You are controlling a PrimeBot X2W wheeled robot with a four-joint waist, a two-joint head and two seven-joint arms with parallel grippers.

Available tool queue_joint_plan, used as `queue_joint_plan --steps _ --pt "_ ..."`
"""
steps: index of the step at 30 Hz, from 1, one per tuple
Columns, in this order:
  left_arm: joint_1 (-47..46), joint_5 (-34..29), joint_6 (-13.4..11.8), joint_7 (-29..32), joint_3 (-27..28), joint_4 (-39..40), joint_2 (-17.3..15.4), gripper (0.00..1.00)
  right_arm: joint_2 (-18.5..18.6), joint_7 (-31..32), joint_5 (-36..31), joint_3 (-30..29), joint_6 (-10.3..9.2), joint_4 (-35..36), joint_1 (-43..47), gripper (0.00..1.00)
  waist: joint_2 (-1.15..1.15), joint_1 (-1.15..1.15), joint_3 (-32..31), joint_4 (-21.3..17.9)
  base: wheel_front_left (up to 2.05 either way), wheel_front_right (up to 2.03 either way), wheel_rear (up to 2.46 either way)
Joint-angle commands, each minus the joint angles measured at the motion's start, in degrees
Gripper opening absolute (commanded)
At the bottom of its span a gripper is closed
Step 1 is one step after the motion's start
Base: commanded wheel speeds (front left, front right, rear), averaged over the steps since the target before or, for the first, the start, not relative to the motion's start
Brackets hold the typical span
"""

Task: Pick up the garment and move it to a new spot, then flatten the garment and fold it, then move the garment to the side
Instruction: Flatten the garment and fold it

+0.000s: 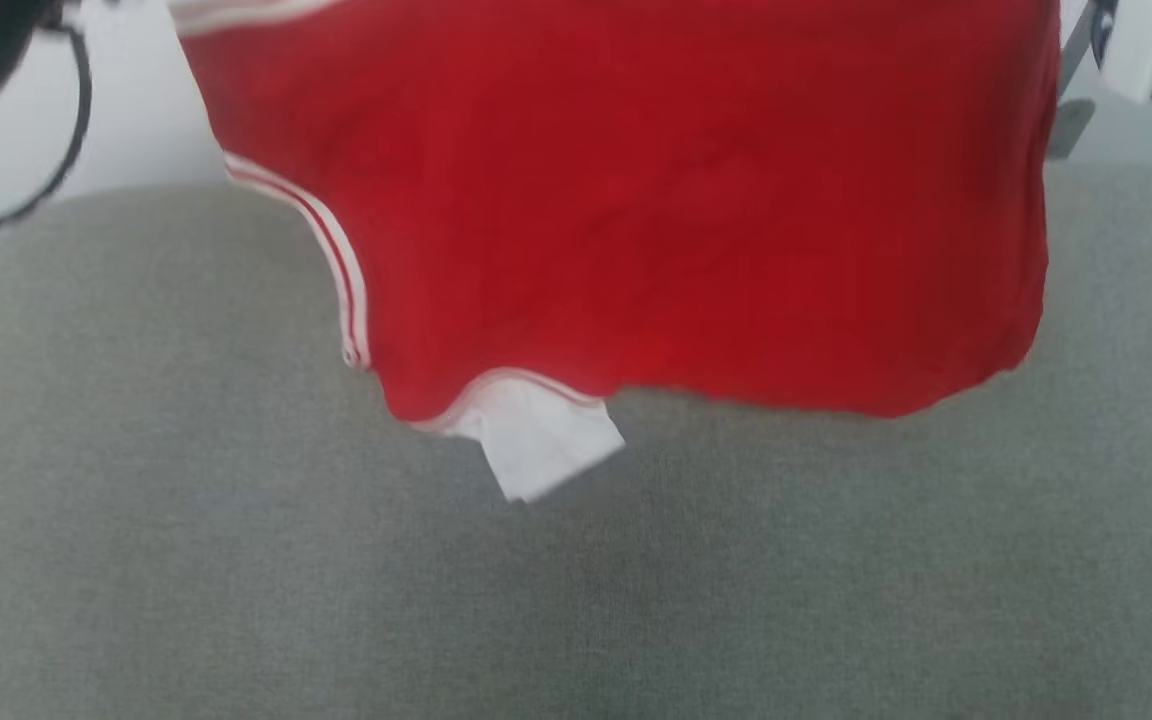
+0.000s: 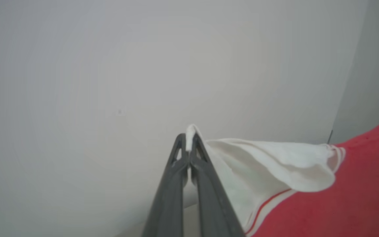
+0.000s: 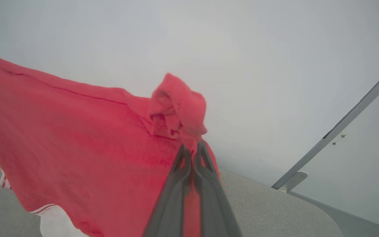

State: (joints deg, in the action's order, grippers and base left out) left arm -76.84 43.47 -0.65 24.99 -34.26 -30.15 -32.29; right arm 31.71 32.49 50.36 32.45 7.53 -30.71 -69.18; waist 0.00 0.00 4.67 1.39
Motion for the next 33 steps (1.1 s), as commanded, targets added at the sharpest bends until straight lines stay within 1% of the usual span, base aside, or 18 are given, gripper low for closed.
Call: queue_joint_plan --steps 1,5,9,11,13,15,17,20,22,25,27,28,30,32,33 --pt "-1.2 -0.4 -0.5 -0.9 0.2 -0.9 0.4 0.0 -0.6 -0.7 -1.0 -0.2 -0.08 -0.7 -1.2 0.0 0.0 0.0 1.8 -0.4 0.0 0.0 0.0" --pt "-6.3 -2.7 -1.7 -6.1 0.4 -5.9 3.4 0.0 -3.7 -3.2 -5.0 0.0 -0.08 -5.5 -4.6 0.0 0.0 0.0 6.0 -0.6 0.0 0.0 0.0" --pt "-12.0 -5.3 -3.1 -12.7 0.8 -11.3 5.5 0.0 -6.9 -8.1 -9.7 0.6 -0.08 -10.8 -10.0 0.0 0.0 0.0 10.8 -0.7 0.0 0.0 0.0" --pt "-15.2 -7.5 -3.9 -17.5 0.8 -13.5 6.5 0.0 -8.5 -12.5 -12.3 0.2 -0.08 -14.2 -12.6 0.0 0.0 0.0 13.1 -0.7 0.0 0.0 0.0" --pt "-18.3 -8.8 -5.1 -22.8 1.2 -15.8 7.1 0.0 -9.9 -18.3 -15.0 -0.6 -0.08 -17.7 -15.7 0.0 0.0 0.0 15.0 -0.7 0.0 0.0 0.0" --pt "-22.1 -10.2 -6.0 -28.9 2.1 -17.4 7.8 0.0 -10.6 -25.5 -18.6 -1.1 -0.08 -20.3 -19.6 0.0 0.0 0.0 16.9 -0.3 0.0 0.0 0.0" --pt "-24.9 -11.6 -5.9 -35.3 2.1 -18.1 8.6 0.0 -11.2 -31.8 -21.9 -1.9 -0.08 -23.4 -22.0 0.0 0.0 0.0 18.4 0.2 0.0 0.0 0.0" --pt "-28.4 -13.0 -4.5 -39.5 2.7 -17.9 9.6 0.0 -12.0 -39.0 -25.9 -2.7 -0.08 -27.4 -25.1 0.0 0.0 0.0 20.1 1.3 0.0 0.0 0.0" --pt "-27.7 -13.6 -3.0 -40.0 2.6 -18.5 10.3 0.0 -13.0 -40.7 -27.3 -2.3 -0.08 -29.8 -25.5 0.0 0.0 0.0 20.6 2.0 0.0 0.0 0.0" --pt "-25.0 -12.7 -0.2 -40.1 2.6 -20.4 11.4 0.0 -13.6 -40.0 -27.0 -1.1 -0.08 -32.7 -23.8 0.0 0.0 0.0 20.5 3.1 0.0 0.0 0.0" --pt "-22.9 -12.1 1.6 -40.0 2.1 -22.1 12.2 0.0 -14.2 -38.8 -25.6 0.3 -0.08 -33.6 -21.5 0.0 0.0 0.0 20.2 3.7 0.0 0.0 0.0" --pt "-21.1 -11.4 2.5 -39.1 1.8 -23.6 12.8 0.0 -14.2 -37.8 -24.8 1.2 -0.08 -33.7 -20.0 0.0 0.0 0.0 19.8 4.1 0.0 0.0 0.0" --pt "-18.7 -10.6 4.2 -37.3 1.0 -25.6 13.0 0.0 -13.6 -36.0 -22.4 2.3 -0.08 -33.3 -17.7 0.0 0.0 0.0 19.3 4.6 0.0 0.0 0.0" --pt "-15.9 -10.2 5.5 -35.3 -0.2 -27.0 13.3 0.0 -13.1 -33.9 -19.3 3.1 -0.08 -32.5 -14.5 0.0 0.0 0.0 18.7 5.2 0.0 0.0 0.0" --pt "-14.1 -9.0 5.9 -33.8 -0.3 -27.7 13.8 0.0 -12.4 -33.2 -18.9 4.4 -0.08 -31.5 -12.9 0.0 0.0 0.0 18.3 5.6 0.0 0.0 0.0"
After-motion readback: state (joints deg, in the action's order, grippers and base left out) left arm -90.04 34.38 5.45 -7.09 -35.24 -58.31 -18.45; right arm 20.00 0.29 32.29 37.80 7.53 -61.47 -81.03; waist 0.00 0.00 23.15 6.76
